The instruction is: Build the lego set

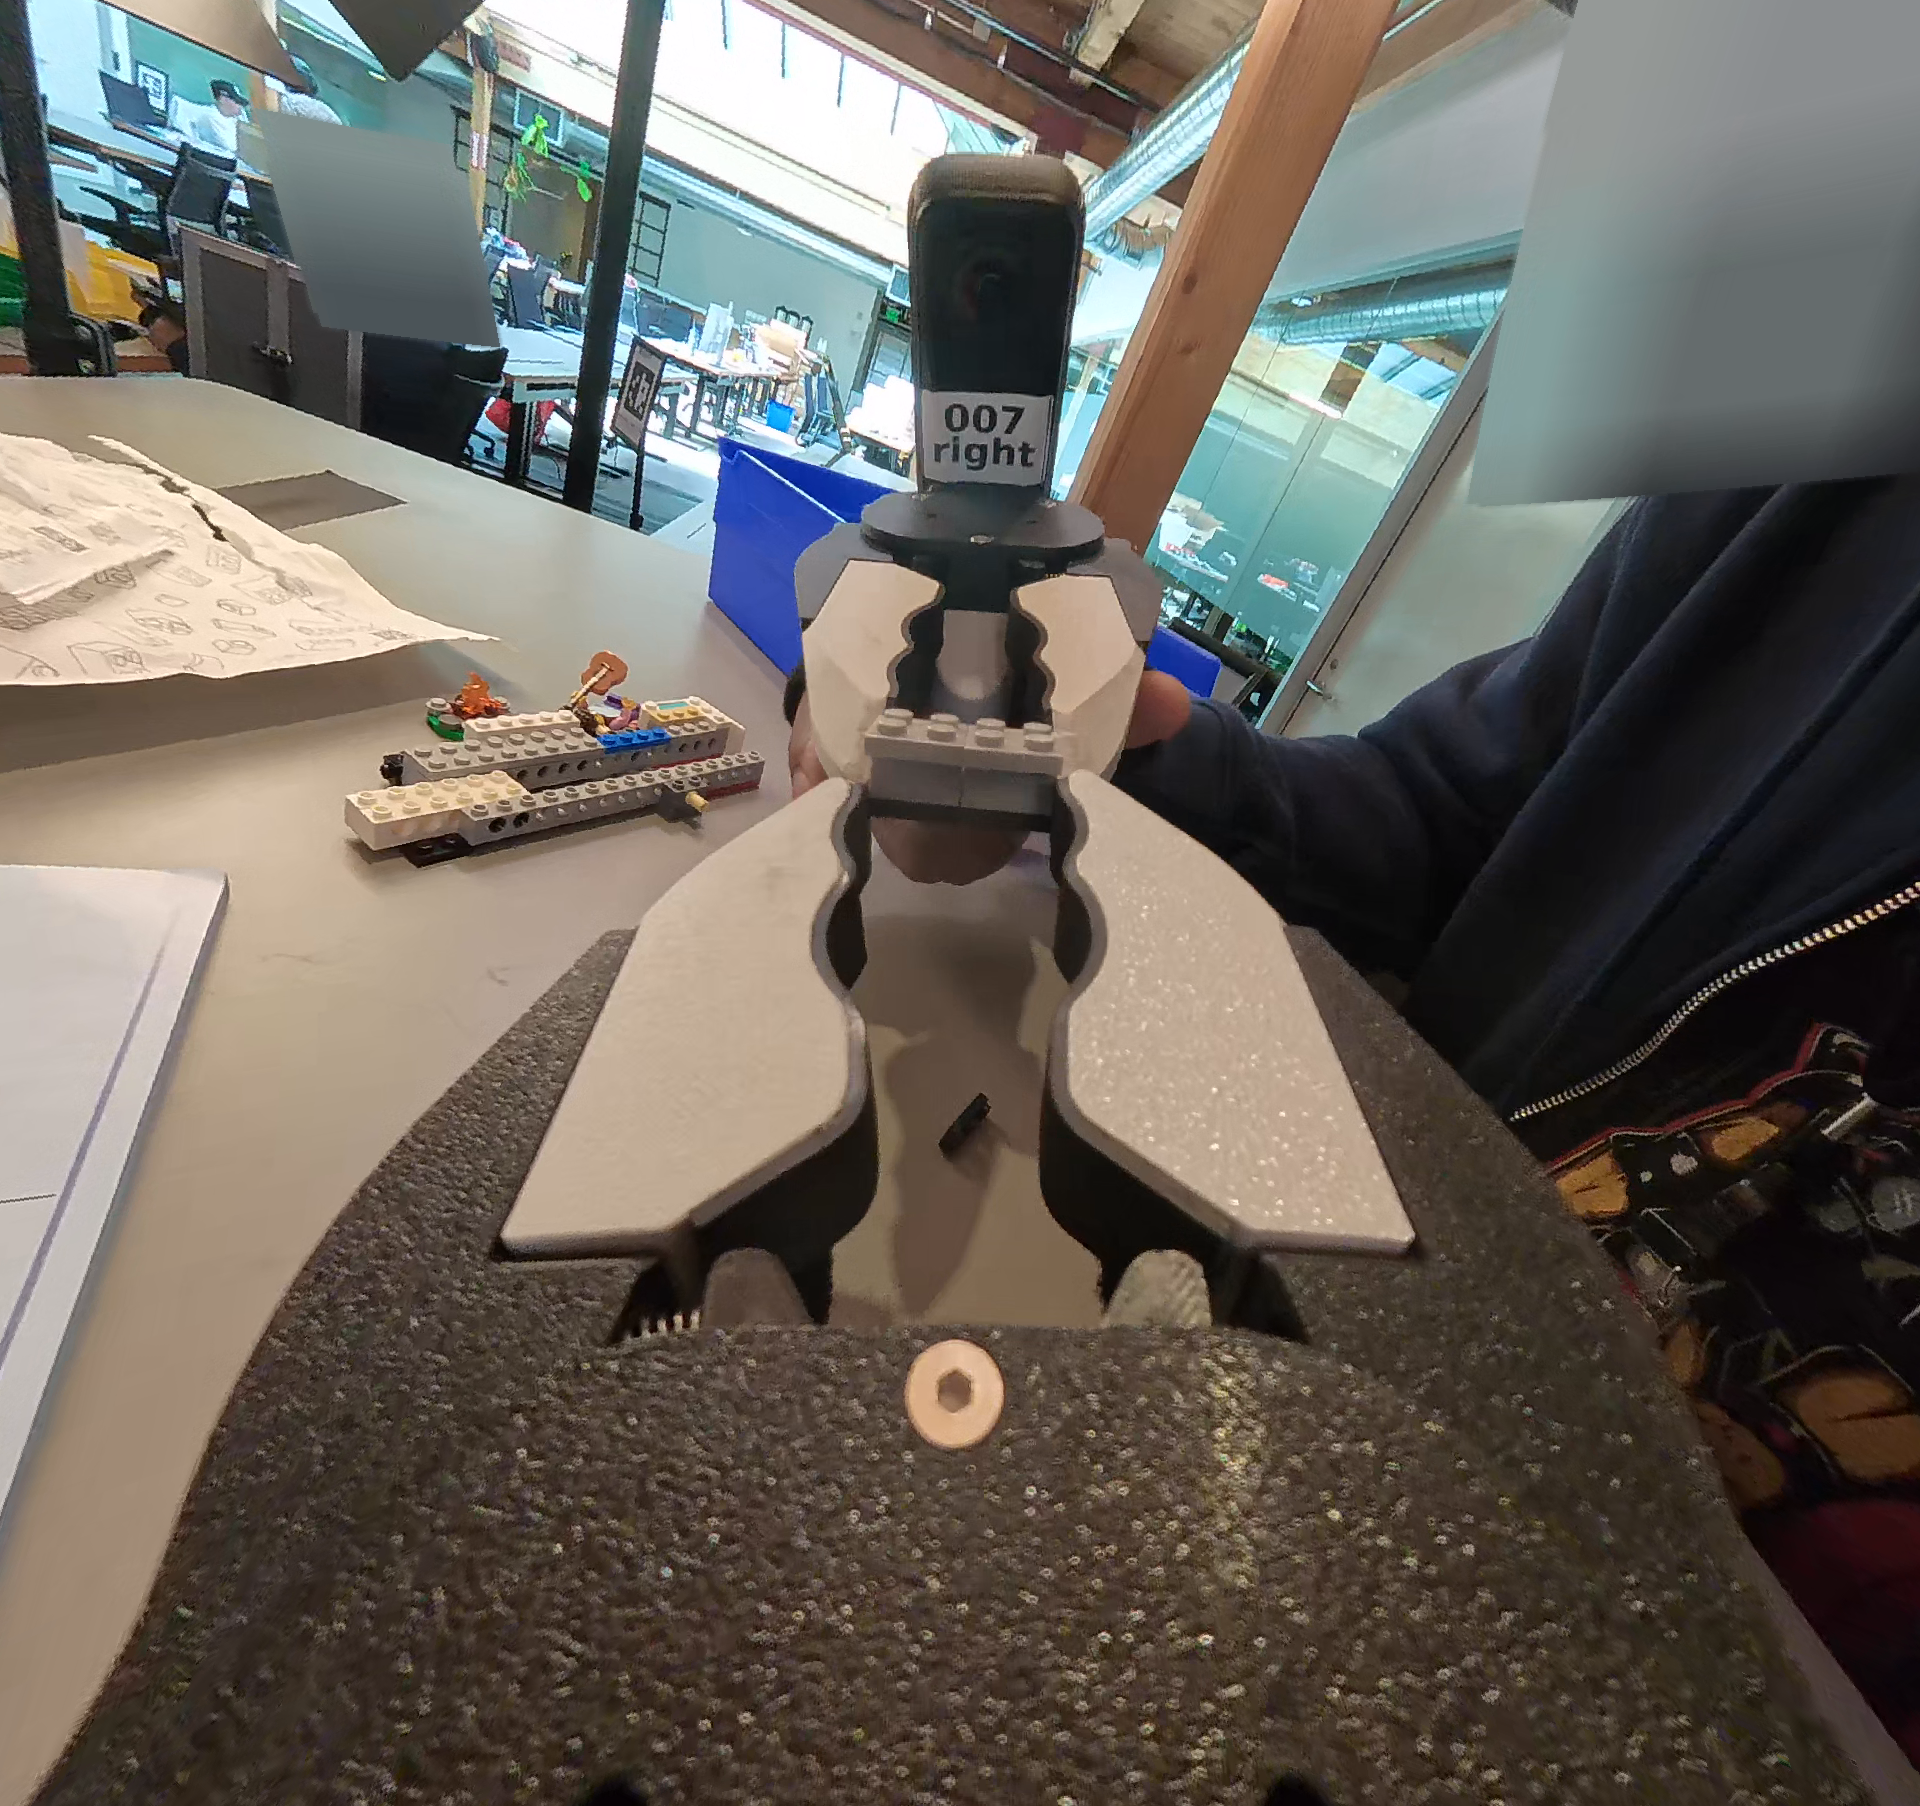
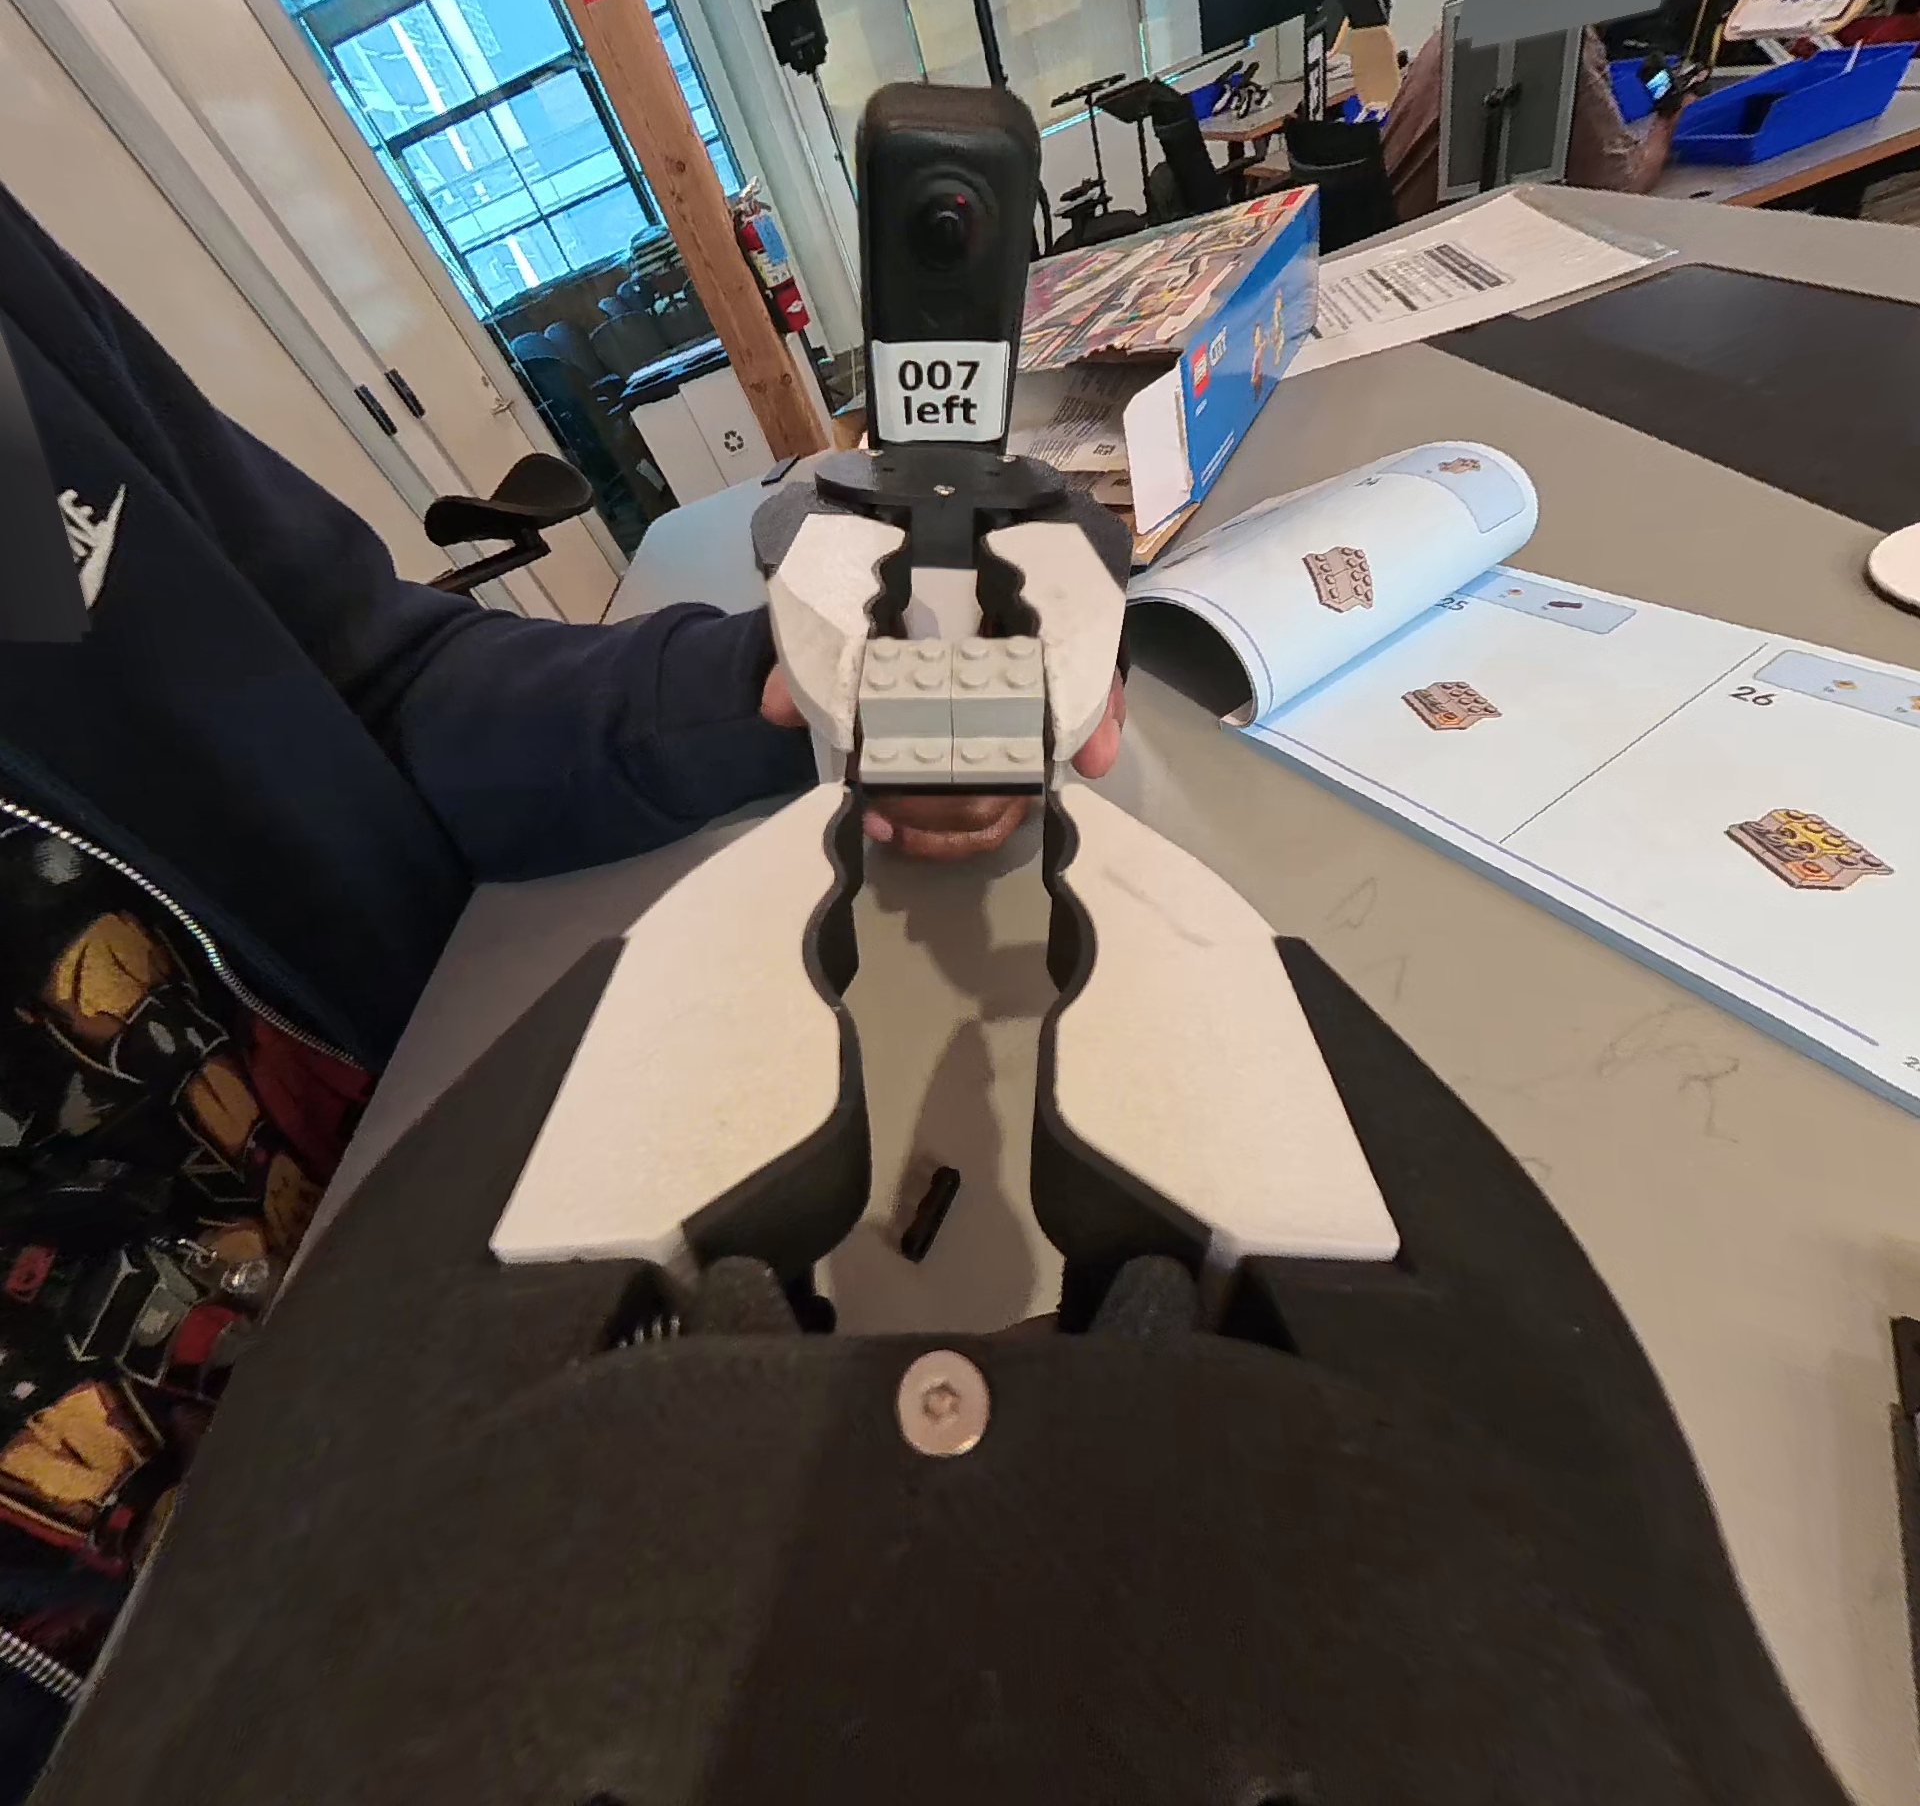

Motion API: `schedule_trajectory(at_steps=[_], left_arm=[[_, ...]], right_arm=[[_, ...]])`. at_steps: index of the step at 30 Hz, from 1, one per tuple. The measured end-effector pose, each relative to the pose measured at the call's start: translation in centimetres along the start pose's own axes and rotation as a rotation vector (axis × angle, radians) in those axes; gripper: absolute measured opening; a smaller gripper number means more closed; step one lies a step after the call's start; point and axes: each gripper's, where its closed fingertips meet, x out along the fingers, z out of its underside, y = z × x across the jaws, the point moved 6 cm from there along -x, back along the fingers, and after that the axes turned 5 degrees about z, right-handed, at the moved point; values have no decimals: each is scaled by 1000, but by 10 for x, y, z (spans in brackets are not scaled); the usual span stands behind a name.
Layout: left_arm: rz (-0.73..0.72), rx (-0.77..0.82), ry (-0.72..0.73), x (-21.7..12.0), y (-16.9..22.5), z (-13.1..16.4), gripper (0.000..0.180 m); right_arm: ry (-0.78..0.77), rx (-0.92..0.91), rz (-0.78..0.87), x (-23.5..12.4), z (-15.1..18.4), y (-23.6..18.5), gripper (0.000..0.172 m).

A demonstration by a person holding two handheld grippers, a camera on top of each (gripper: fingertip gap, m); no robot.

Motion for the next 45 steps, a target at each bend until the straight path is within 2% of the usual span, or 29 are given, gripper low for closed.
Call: schedule_trajectory(at_steps=[4, 8, 12, 15, 17, 22, 35, 45], left_arm=[[1, 1, 11, -1, -1, -1, 33], [-25, 47, -14, -2, -1, -1, 33], [-56, 122, -44, -3, -1, -1, 33], [-71, 158, -48, -3, -1, -2, 33], [-70, 157, -47, -4, -1, -2, 33], [-86, 161, -49, -7, -1, -2, 33], [-86, 141, -19, -11, -3, -4, 33], [-83, 120, 7, -14, -4, -5, 33]], right_arm=[[-9, 5, 16, 2, 1, 2, 32], [-86, -7, 78, 0, 8, 9, 31], [-325, -69, 157, -2, 30, 14, 27], [-514, -131, 123, -2, 51, 6, 28], [-559, -142, 86, 1, 56, -2, 28], [-695, -190, 122, 11, 75, -1, 29], [-667, -168, 240, -3, 71, 19, 28], [-688, -220, 185, 1, 76, 6, 28]])
